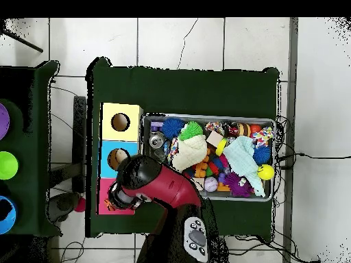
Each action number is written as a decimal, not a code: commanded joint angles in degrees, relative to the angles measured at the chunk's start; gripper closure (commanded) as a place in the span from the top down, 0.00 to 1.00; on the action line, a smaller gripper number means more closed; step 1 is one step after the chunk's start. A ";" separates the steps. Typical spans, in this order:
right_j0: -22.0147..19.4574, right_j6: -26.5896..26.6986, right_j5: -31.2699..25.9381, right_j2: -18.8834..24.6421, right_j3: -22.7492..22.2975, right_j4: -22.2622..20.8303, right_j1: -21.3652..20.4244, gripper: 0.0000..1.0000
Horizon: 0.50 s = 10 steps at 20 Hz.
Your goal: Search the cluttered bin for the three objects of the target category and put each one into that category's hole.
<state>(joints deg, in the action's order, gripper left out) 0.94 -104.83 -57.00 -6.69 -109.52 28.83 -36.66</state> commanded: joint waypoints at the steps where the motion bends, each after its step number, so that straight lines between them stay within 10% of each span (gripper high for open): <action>1: 1.11 -14.93 3.57 0.53 -2.65 1.21 -0.12 0.00; 4: 2.39 -13.84 17.36 1.17 -7.09 5.63 -1.40 0.00; 10: 1.49 -11.79 20.77 2.57 -8.55 5.95 -1.07 0.00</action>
<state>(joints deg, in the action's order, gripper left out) 3.30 -104.83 -41.68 -6.91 -113.51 31.46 -38.22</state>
